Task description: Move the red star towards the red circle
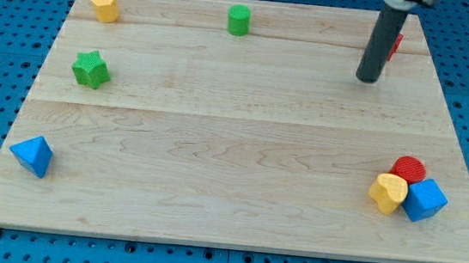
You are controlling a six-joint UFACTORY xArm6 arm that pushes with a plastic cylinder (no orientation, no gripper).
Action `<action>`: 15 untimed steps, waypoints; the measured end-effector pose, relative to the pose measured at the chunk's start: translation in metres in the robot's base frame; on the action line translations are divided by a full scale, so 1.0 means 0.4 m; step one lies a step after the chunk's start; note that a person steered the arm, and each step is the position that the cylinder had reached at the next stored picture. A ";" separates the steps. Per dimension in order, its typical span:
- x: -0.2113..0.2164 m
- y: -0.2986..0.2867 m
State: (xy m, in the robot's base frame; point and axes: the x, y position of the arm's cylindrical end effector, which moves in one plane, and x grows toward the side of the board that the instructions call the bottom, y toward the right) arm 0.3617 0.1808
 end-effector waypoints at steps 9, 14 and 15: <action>-0.328 0.157; -0.103 0.026; 0.045 0.026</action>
State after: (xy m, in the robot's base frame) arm 0.3796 0.1912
